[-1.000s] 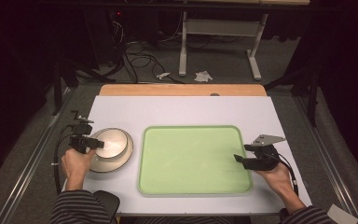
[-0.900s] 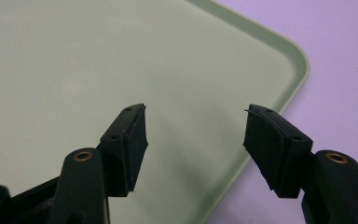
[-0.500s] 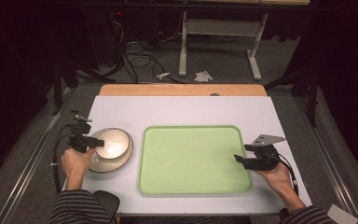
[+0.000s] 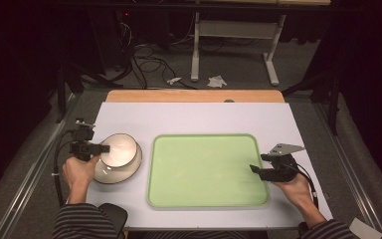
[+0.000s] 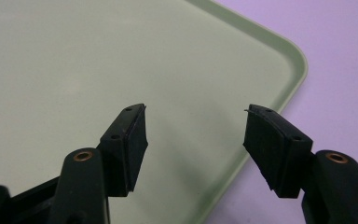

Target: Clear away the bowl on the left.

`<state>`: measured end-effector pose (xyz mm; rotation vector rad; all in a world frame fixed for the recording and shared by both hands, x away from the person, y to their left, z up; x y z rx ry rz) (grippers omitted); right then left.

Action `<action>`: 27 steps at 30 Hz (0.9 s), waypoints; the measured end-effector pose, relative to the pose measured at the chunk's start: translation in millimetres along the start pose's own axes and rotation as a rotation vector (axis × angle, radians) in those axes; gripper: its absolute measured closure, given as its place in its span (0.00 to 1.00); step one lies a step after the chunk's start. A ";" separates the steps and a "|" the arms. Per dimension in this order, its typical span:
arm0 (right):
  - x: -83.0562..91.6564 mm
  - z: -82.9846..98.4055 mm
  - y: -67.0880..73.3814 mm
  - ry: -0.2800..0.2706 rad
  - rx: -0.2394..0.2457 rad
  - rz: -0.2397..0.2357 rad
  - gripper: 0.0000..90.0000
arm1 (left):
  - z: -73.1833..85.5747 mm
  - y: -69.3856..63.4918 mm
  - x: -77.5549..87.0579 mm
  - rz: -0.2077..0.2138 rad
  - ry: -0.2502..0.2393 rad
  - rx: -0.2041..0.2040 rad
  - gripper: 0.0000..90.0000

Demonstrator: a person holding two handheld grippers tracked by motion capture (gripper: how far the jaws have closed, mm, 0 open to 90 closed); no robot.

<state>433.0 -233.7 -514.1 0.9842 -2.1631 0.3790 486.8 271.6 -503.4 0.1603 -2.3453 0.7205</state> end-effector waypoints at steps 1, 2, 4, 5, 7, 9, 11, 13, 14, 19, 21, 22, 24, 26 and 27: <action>-0.2 -0.2 0.0 -0.004 0.000 0.001 0.45 | -0.9 -1.8 1.6 0.002 -0.007 -0.008 0.92; 0.3 0.0 0.0 -0.001 0.001 0.004 0.45 | -1.5 -3.3 2.9 0.005 -0.010 -0.010 0.92; 0.5 0.0 -0.1 -0.002 -0.001 0.004 0.45 | -2.5 -6.6 5.2 0.021 -0.013 -0.003 0.92; 0.2 -0.1 -0.2 -0.003 -0.002 0.003 0.45 | -3.0 -8.7 6.6 0.029 -0.015 -0.005 0.92; 0.1 0.3 -0.2 0.001 -0.003 0.003 0.45 | -3.3 -12.5 8.5 0.034 -0.020 -0.019 0.92; 0.6 0.5 -0.7 0.005 -0.003 0.005 0.45 | -3.7 -17.1 10.9 0.045 -0.026 -0.026 0.92; 0.9 0.6 -0.6 0.007 -0.004 0.006 0.45 | -4.7 -21.4 13.7 0.061 -0.028 -0.024 0.92; 1.0 0.6 -0.9 0.005 -0.006 0.005 0.45 | -5.3 -24.9 16.3 0.073 -0.029 -0.028 0.92; 1.0 0.7 -1.4 0.006 -0.004 0.005 0.45 | -5.6 -26.5 16.9 0.080 -0.032 -0.022 0.92; 1.3 1.1 -2.1 0.003 -0.004 0.010 0.45 | -4.7 -36.0 20.2 0.098 -0.033 -0.040 0.92; 1.7 1.5 -2.1 0.007 -0.013 0.006 0.45 | -4.2 -39.7 21.2 0.109 -0.032 -0.041 0.92; 1.8 1.9 -2.9 0.013 -0.011 0.007 0.45 | -4.1 -41.3 21.5 0.116 -0.032 -0.036 0.92; 1.4 2.0 -3.3 0.009 -0.016 0.006 0.45 | -3.2 -44.0 22.6 0.127 -0.027 -0.040 0.92; 1.6 2.0 -3.3 0.009 -0.019 0.008 0.45 | -3.2 -47.9 24.5 0.133 -0.031 -0.044 0.92; 1.4 2.0 -3.2 0.005 -0.019 0.010 0.45 | -3.1 -49.9 25.6 0.135 -0.033 -0.050 0.92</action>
Point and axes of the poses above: each handheld gripper's, and its own axes: x roughly backward along the jaws, z roughly out of its underside, y roughly to its left, the point moved 7 cm from there along -x, roughly forward along the jaws, and after that the axes turned 6 degrees about -z, right-handed, at the moved point
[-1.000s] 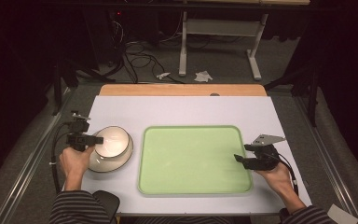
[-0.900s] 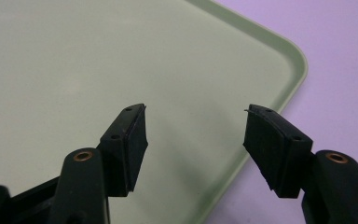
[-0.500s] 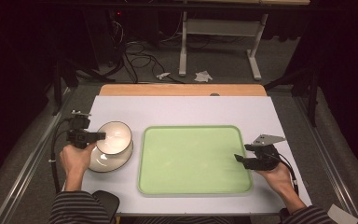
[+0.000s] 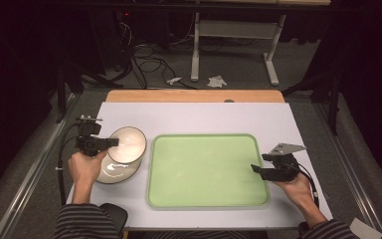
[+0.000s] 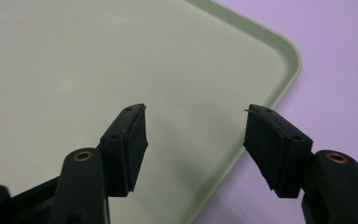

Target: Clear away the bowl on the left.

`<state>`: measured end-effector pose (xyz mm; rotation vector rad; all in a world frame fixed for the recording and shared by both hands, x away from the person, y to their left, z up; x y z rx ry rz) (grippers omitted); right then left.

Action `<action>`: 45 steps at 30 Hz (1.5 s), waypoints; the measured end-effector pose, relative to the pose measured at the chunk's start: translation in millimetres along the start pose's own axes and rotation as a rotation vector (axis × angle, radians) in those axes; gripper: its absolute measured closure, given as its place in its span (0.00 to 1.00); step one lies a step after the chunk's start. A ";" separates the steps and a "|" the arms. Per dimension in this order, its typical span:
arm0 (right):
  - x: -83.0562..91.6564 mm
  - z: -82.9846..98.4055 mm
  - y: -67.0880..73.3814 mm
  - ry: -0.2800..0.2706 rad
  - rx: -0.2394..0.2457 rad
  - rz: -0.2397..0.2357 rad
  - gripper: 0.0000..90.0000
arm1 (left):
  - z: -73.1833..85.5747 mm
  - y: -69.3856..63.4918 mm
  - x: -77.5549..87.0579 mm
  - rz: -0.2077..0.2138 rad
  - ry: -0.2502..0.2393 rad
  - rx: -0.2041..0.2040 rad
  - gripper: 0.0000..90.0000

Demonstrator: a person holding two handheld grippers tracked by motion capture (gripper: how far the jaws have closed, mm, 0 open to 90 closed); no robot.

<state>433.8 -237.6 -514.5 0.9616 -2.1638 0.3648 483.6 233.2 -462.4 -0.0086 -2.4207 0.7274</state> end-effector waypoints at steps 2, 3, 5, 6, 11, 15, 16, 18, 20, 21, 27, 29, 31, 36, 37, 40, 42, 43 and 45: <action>-0.1 -0.1 -0.3 -0.005 -0.003 -0.002 0.45 | 0.2 -5.6 1.5 0.018 0.002 0.002 0.92; 0.0 0.0 -0.6 -0.002 -0.004 -0.004 0.45 | 0.5 -8.3 1.6 0.028 0.003 0.004 0.92; 0.2 0.4 -1.3 0.004 -0.003 -0.004 0.45 | 2.3 -12.6 0.8 0.036 0.010 -0.007 0.92; 0.3 0.5 -1.4 0.004 0.000 -0.003 0.45 | 3.3 -14.2 0.0 0.035 0.013 -0.015 0.92; 0.8 0.6 -1.7 0.003 -0.002 0.000 0.45 | 5.5 -20.5 -0.4 0.045 0.016 -0.020 0.92; 0.9 0.6 -2.0 0.000 -0.003 0.003 0.45 | 6.5 -25.6 1.1 0.050 0.017 -0.041 0.92; 1.1 0.7 -2.1 -0.002 -0.006 0.002 0.45 | 6.9 -27.7 1.6 0.055 0.017 -0.046 0.92; 2.8 1.4 -3.1 0.010 -0.004 0.004 0.45 | 7.3 -32.4 2.6 0.064 0.017 -0.051 0.92; 2.3 1.3 -3.9 -0.004 -0.010 0.005 0.45 | 8.2 -37.4 3.3 0.076 0.018 -0.061 0.92; 2.6 1.7 -3.9 0.000 -0.012 0.004 0.45 | 8.9 -40.5 3.3 0.082 0.019 -0.063 0.92; 3.8 1.9 -4.2 -0.001 -0.010 0.006 0.45 | 14.9 -57.0 4.2 0.105 0.029 -0.102 0.92; 3.9 2.5 -4.9 0.003 -0.015 0.005 0.45 | 16.8 -62.7 4.4 0.116 0.034 -0.106 0.92; 3.5 2.4 -5.3 -0.003 -0.015 0.006 0.45 | 19.2 -68.0 4.2 0.126 0.040 -0.119 0.92; 4.3 2.3 -5.5 -0.006 -0.019 0.005 0.45 | 24.4 -80.2 4.1 0.141 0.048 -0.140 0.92; 4.1 2.3 -6.3 -0.007 -0.015 0.007 0.45 | 25.3 -82.6 4.2 0.147 0.051 -0.143 0.92; 4.1 2.3 -6.6 -0.008 -0.012 0.007 0.45 | 28.7 -90.0 4.0 0.160 0.061 -0.151 0.92; 4.5 2.5 -6.2 -0.005 -0.015 0.007 0.45 | 31.5 -94.7 4.0 0.166 0.064 -0.165 0.92; 4.6 2.5 -6.3 -0.006 -0.014 0.008 0.45 | 32.9 -97.0 3.9 0.169 0.068 -0.171 0.92; 4.9 2.8 -6.9 -0.003 -0.017 0.010 0.45 | 35.3 -101.3 4.0 0.179 0.075 -0.178 0.92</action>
Point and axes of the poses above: each handheld gripper's, and its own axes: x roughly backward along the jaws, z roughly out of its underside, y roughly to its left, the point moved 7 cm from there along -x, roughly forward along the jaws, and after that the axes turned 6 degrees about -z, right-handed, at the moved point
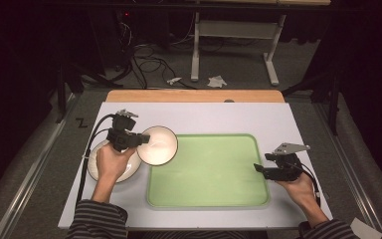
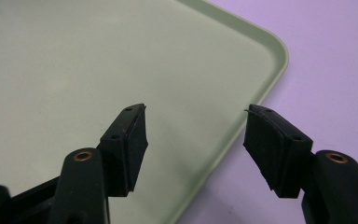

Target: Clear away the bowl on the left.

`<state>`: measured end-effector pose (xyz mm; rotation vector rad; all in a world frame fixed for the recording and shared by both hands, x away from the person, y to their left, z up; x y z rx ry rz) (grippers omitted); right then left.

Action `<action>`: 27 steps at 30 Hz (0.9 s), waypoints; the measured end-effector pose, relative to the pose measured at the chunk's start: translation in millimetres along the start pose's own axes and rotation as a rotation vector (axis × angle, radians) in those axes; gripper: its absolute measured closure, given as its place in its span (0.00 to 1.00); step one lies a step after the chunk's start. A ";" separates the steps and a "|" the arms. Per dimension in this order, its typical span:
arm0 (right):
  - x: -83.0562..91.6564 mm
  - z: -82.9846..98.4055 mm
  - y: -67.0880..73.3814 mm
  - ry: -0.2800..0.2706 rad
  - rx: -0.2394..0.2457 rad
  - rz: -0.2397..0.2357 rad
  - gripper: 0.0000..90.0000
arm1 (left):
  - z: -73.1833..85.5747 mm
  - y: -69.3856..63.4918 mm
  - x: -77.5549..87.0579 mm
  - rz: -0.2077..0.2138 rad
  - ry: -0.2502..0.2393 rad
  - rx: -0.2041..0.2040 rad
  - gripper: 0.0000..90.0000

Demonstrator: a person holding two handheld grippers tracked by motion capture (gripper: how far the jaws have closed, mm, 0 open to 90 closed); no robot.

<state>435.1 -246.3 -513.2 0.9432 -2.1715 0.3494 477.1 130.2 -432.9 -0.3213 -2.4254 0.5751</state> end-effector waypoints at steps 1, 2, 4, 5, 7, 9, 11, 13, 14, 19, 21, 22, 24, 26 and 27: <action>0.3 0.4 -0.5 0.004 -0.001 0.000 0.45 | 0.7 -2.2 -0.7 0.004 0.002 -0.004 0.92; 0.2 0.5 -1.0 0.001 -0.004 0.002 0.45 | 1.4 -4.3 -1.4 0.006 0.005 -0.007 0.92; 0.5 0.7 -1.5 0.000 -0.003 0.004 0.45 | 2.8 -7.9 -3.2 0.010 0.008 -0.018 0.92; 0.7 0.6 -1.4 -0.002 -0.002 0.001 0.45 | 3.5 -9.8 -4.0 0.013 0.011 -0.022 0.92; 1.5 0.7 -1.4 -0.001 -0.003 0.008 0.45 | 5.1 -13.6 -5.8 0.018 0.018 -0.028 0.92; 1.8 0.9 -1.5 -0.002 -0.005 0.009 0.45 | 6.6 -17.3 -7.8 0.026 0.025 -0.035 0.92; 2.2 0.8 -1.7 -0.003 -0.010 0.012 0.45 | 7.9 -21.3 -10.2 0.032 0.029 -0.035 0.92; 2.0 0.6 -1.4 -0.007 -0.010 0.013 0.45 | 10.2 -24.9 -12.9 0.036 0.038 -0.044 0.92; 2.3 0.7 -1.5 -0.003 -0.005 0.013 0.45 | 11.5 -26.7 -14.3 0.038 0.042 -0.049 0.92; 2.5 1.2 -2.4 0.000 -0.008 0.013 0.45 | 14.9 -34.8 -20.4 0.054 0.064 -0.062 0.92; 2.9 0.9 -2.3 -0.003 -0.009 0.013 0.45 | 15.8 -38.2 -22.8 0.056 0.064 -0.070 0.92; 2.7 0.7 -2.4 -0.007 -0.007 0.014 0.45 | 16.5 -40.1 -23.6 0.058 0.068 -0.071 0.92; 2.9 0.6 -2.4 -0.009 -0.006 0.016 0.45 | 18.2 -43.6 -25.3 0.066 0.075 -0.079 0.92; 3.5 0.7 -2.5 -0.004 -0.005 0.018 0.45 | 19.8 -47.2 -27.5 0.072 0.080 -0.083 0.92; 3.4 0.5 -2.3 -0.008 -0.006 0.016 0.45 | 20.9 -49.2 -28.8 0.074 0.083 -0.086 0.92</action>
Point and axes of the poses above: each handheld gripper's, and its own axes: x roughly backward along the jaws, z roughly out of its underside, y roughly to its left, the point moved 7 cm from there along -x, roughly forward along the jaws, and after that the axes turned 6 degrees about -z, right-handed, at the moved point
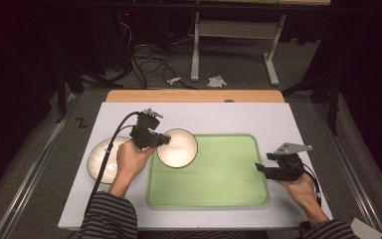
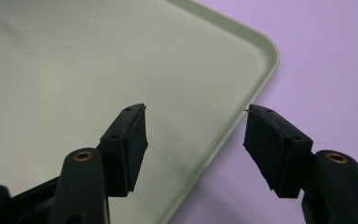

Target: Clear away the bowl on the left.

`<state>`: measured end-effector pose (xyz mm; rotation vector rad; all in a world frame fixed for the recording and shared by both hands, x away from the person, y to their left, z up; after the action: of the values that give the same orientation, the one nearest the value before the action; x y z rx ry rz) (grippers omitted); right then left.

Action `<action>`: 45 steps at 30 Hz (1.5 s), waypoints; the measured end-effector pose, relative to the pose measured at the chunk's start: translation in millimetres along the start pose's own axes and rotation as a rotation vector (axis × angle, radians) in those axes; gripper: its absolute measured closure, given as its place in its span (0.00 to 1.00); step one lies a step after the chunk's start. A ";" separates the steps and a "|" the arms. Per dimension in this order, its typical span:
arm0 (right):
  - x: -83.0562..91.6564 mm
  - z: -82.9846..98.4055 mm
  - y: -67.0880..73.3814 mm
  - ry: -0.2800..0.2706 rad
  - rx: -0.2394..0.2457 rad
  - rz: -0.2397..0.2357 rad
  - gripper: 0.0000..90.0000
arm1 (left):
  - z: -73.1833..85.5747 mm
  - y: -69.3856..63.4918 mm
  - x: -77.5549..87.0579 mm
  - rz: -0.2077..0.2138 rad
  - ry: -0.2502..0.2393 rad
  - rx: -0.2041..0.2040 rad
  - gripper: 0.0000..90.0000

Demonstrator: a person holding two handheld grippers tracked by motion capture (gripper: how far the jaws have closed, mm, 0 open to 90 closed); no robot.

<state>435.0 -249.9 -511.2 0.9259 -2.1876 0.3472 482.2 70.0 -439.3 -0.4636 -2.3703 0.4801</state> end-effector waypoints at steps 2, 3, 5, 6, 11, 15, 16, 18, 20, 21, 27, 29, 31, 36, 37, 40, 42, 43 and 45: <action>0.3 -0.1 0.1 -0.002 0.002 0.005 0.45 | 1.8 -4.1 -3.7 0.000 0.005 -0.008 0.92; 0.7 -0.1 0.2 0.001 0.005 0.005 0.45 | 2.7 -6.2 -5.6 0.002 0.008 -0.014 0.92; 0.9 -0.2 0.4 0.000 0.006 0.006 0.45 | 4.4 -10.5 -8.9 0.008 0.016 -0.019 0.92; 0.9 -0.1 0.6 0.001 0.004 0.007 0.45 | 5.0 -12.9 -10.8 0.013 0.019 -0.021 0.92; 0.8 -0.1 0.2 0.001 0.007 0.009 0.45 | 7.7 -23.3 -21.5 0.020 0.032 -0.031 0.92; 1.2 -0.2 0.0 -0.002 0.008 0.010 0.45 | 11.2 -28.7 -30.0 0.025 0.051 -0.034 0.92; 1.1 0.0 0.2 -0.002 0.004 0.009 0.45 | 11.8 -29.3 -31.9 0.027 0.055 -0.033 0.92; 1.0 -0.3 0.2 -0.003 0.008 0.009 0.45 | 13.3 -29.8 -35.8 0.024 0.060 -0.036 0.92; 0.9 -0.3 1.0 -0.003 0.004 0.006 0.45 | 14.7 -30.4 -39.7 0.018 0.066 -0.036 0.92; 1.0 -0.2 0.9 0.001 0.005 0.007 0.45 | 15.6 -30.4 -41.4 0.015 0.071 -0.039 0.92; 0.4 -0.4 0.9 0.000 0.007 0.006 0.45 | 17.5 -31.9 -52.6 0.004 0.090 -0.044 0.92; 0.8 -0.5 0.7 -0.001 0.007 0.007 0.45 | 17.8 -33.0 -56.1 0.002 0.092 -0.045 0.92; 0.7 -0.6 0.6 -0.002 0.006 0.008 0.45 | 18.2 -34.1 -60.0 0.001 0.095 -0.042 0.92; 0.7 -1.2 1.5 -0.008 0.011 0.010 0.45 | 18.9 -36.1 -71.0 -0.011 0.095 -0.030 0.92; 1.0 -1.1 2.0 -0.003 0.014 0.011 0.45 | 19.4 -36.3 -72.5 -0.009 0.098 -0.029 0.92; 0.0 -1.2 2.4 -0.006 0.015 0.008 0.45 | 20.3 -36.2 -77.9 -0.013 0.104 -0.020 0.92; 0.0 -1.2 2.5 -0.005 0.017 0.007 0.45 | 21.2 -35.2 -82.3 -0.023 0.106 -0.021 0.92; 0.1 -1.3 2.3 -0.005 0.018 0.007 0.45 | 21.9 -34.4 -84.3 -0.026 0.111 -0.025 0.92; 0.2 -1.4 2.5 -0.004 0.019 0.008 0.45 | 22.9 -32.9 -88.0 -0.031 0.118 -0.021 0.92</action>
<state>433.8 -247.6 -510.1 0.9295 -2.1955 0.3706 523.2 -2.7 -488.2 -0.4519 -2.2680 0.4027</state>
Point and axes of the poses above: each handheld gripper's, and its own axes: x roughly backward along the jaws, z roughly out of its underside, y roughly to its left, the point moved 7 cm from there along -x, roughly forward along the jaws, and after that the axes turned 6 degrees about -z, right-handed, at the moved point
